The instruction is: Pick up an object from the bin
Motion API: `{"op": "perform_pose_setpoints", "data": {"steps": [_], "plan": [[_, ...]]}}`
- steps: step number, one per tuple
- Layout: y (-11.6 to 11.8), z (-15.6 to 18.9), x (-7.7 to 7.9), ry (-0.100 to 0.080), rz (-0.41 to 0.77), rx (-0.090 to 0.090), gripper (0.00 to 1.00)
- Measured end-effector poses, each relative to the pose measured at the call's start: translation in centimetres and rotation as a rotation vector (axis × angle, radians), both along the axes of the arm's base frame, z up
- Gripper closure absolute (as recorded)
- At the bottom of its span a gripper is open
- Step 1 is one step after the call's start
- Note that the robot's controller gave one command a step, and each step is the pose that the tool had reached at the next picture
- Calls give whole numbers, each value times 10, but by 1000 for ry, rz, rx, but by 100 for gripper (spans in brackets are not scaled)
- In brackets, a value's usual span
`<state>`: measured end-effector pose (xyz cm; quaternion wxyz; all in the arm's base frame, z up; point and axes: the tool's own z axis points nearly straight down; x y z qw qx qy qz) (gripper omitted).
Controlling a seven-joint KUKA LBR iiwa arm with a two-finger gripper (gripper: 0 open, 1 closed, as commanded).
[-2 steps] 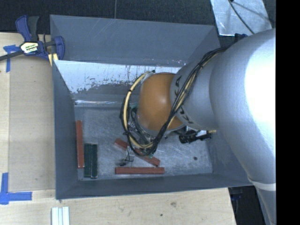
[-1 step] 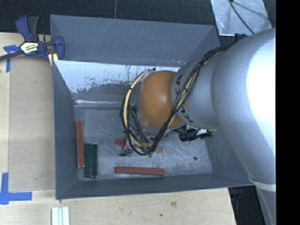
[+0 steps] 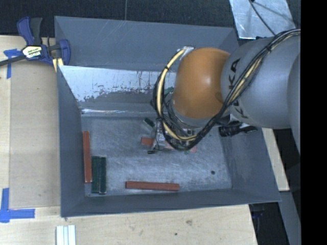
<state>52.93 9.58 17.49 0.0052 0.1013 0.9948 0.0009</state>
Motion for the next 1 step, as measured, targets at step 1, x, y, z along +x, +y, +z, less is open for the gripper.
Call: {"op": "perform_pose_setpoints", "data": {"steps": [1], "plan": [[-5, 64, -9, 2, -1, 0, 100]]}}
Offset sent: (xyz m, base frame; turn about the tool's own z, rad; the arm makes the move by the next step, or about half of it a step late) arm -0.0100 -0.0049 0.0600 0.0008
